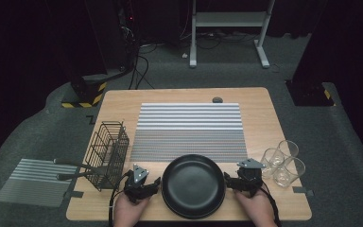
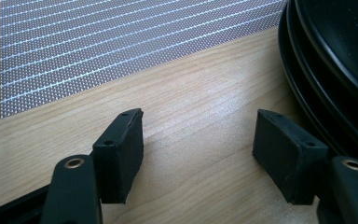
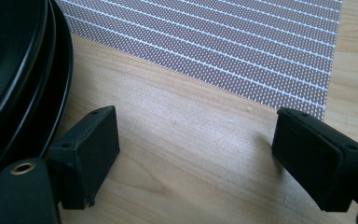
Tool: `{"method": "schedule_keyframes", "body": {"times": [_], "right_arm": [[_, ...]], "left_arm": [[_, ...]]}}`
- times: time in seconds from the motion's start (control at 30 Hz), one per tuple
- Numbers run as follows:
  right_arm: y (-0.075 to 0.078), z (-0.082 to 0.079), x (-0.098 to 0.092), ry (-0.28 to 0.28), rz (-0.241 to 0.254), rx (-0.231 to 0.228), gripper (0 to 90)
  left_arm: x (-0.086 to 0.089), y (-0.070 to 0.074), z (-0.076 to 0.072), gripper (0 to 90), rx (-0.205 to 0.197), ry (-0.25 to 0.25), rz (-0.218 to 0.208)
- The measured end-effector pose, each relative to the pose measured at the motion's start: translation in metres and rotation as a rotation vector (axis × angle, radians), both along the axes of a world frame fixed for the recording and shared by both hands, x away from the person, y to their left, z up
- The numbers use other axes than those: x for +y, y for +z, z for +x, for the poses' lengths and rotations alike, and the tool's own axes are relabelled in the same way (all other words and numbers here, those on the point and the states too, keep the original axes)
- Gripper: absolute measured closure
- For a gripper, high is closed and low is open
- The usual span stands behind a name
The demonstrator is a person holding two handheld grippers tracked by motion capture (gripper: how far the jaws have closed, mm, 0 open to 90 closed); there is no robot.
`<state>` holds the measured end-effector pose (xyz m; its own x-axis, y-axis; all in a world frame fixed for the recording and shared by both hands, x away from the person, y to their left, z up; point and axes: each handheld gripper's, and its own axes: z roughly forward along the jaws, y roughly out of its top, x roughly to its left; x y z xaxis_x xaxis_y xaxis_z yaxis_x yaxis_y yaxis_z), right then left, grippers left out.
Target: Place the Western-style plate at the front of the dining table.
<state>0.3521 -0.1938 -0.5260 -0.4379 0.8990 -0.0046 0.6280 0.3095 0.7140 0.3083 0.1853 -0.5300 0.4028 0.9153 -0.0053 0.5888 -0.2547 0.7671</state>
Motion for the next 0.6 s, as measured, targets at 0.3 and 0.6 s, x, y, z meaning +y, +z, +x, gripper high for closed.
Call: {"method": "schedule_keyframes", "body": {"times": [0.3, 0.6], "right_arm": [[0.0007, 0.0037, 0.0009, 0.005, 0.004, 0.001, 17.9], [0.0008, 0.003, 0.0, 0.011, 0.008, 0.004, 17.9]], "left_arm": [[-0.0002, 0.0, 0.0002, 33.4, 0.0, 0.0, 0.0], [-0.0001, 0.0, 0.0001, 33.4, 0.0, -0.001, -0.001]]}}
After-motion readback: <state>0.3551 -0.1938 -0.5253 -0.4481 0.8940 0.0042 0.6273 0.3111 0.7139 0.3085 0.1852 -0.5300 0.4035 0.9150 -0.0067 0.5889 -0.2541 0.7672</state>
